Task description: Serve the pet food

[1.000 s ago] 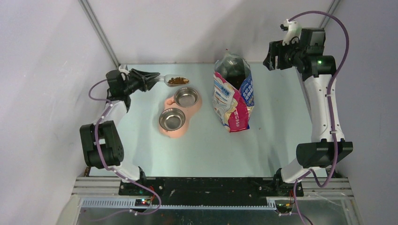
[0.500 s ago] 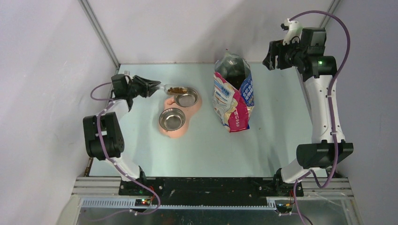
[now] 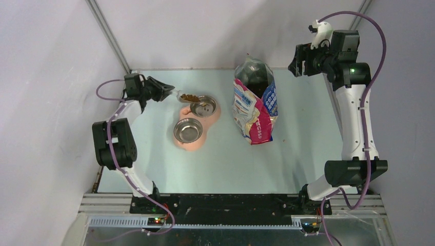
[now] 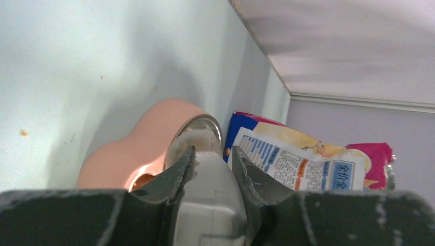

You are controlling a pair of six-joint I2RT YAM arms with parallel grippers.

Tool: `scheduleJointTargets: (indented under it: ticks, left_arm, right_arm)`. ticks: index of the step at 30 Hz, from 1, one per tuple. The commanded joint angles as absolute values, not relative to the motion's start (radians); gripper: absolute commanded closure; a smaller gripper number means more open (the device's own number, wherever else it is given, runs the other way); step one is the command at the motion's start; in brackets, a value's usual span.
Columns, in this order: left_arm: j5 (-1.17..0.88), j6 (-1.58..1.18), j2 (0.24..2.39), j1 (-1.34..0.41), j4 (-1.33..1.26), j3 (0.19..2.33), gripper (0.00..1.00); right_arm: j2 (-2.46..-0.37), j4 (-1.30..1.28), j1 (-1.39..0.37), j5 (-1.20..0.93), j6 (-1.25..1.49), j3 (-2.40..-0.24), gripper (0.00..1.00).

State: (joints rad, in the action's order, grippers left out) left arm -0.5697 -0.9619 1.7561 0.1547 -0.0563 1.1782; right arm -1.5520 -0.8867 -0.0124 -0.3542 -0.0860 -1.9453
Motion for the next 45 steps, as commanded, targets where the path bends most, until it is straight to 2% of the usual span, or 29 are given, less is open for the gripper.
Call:
scheduleJointTargets:
  ticks: [1,34,45]
  left_arm:
    - [-0.510,-0.831,1.770,0.119,0.005,1.248,1.00]
    - [-0.394,-0.425,1.708,-0.072,0.244,1.410,1.00]
    - [-0.300,-0.228,1.672,-0.127,0.346,1.584,1.00]
  right_arm:
    - [-1.516,-0.851,-0.009,-0.346,-0.102,-1.948,0.32]
    - [-1.498,-0.844,-0.009,-0.369,-0.106,-1.923,0.31]
    - [-1.509,-0.848,-0.009,-0.382,-0.106,-1.926,0.32]
